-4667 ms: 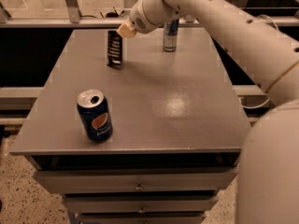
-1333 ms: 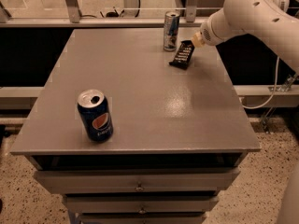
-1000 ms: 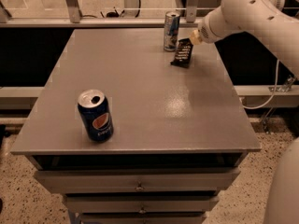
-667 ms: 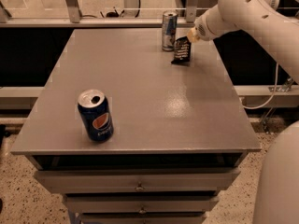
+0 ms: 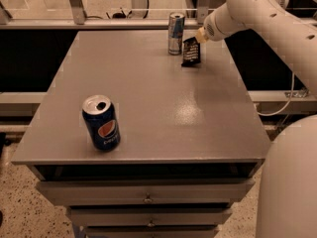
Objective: Move rxbar chocolate near redbull can
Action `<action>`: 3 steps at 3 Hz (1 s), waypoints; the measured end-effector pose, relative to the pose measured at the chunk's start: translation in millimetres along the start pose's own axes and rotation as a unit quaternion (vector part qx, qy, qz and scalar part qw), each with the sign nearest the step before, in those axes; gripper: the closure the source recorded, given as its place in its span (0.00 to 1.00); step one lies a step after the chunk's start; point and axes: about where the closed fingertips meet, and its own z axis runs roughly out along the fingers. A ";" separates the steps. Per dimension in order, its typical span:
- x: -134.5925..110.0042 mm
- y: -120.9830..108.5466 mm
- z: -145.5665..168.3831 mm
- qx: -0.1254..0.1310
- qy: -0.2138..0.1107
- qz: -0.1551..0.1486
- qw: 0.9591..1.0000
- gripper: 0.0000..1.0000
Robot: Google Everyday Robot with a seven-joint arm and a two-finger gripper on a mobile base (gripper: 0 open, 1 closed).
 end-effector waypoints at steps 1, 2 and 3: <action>3.1 0.5 0.4 -0.001 0.003 -0.001 1.000 0.39; 4.9 0.7 -0.3 -0.003 0.004 -0.003 1.000 0.15; 9.1 2.0 -2.5 -0.008 0.004 -0.007 1.000 0.00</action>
Offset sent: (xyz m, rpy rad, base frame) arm -0.0059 -0.0069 0.0015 -0.0082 0.0022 0.0098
